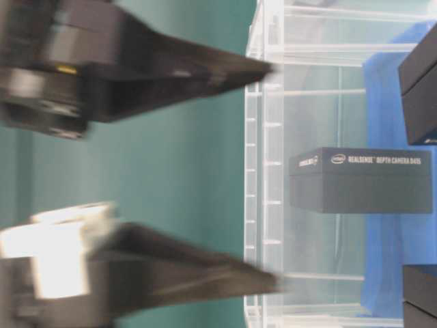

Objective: Take the box out of the case with both arms.
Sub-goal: 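Lower both box pairs upright onto the green cloth in front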

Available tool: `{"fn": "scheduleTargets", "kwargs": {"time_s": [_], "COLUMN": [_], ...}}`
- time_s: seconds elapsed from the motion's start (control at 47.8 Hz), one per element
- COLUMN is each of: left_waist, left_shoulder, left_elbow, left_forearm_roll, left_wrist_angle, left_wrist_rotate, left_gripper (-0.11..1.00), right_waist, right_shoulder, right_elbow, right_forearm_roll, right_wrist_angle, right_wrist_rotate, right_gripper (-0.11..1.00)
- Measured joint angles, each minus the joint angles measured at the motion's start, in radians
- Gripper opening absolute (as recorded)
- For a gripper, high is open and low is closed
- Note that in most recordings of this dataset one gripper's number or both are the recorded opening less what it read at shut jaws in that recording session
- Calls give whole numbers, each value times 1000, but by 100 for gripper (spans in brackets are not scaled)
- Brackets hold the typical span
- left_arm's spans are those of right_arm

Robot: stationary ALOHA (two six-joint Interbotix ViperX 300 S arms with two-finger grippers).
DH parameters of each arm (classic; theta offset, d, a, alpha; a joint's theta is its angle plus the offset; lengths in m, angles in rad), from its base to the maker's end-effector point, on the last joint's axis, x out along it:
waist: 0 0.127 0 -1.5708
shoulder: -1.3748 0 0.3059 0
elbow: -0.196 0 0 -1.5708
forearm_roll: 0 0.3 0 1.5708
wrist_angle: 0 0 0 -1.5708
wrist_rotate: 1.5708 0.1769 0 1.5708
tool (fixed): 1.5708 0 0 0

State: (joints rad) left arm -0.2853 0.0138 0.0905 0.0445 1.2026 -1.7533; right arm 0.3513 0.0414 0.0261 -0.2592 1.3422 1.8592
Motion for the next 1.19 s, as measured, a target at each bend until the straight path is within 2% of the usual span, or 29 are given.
{"fn": "scheduleTargets", "kwargs": {"time_s": [0.272, 0.544, 1.193], "left_waist": [31, 46, 52], "left_shoulder": [-37, -26, -21], "left_elbow": [-179, -324, -333], "left_forearm_roll": [11, 18, 21], "left_wrist_angle": [216, 345, 370], "left_wrist_rotate": [66, 118, 126], "left_gripper": [91, 91, 91], "right_waist": [-2, -6, -5], "right_shoulder": [-40, -46, -46], "right_elbow": [-120, -235, -241], "right_forearm_roll": [-31, -57, -49], "right_wrist_angle": [132, 265, 288], "right_wrist_rotate": [-60, -114, -130], "right_gripper": [91, 91, 89]}}
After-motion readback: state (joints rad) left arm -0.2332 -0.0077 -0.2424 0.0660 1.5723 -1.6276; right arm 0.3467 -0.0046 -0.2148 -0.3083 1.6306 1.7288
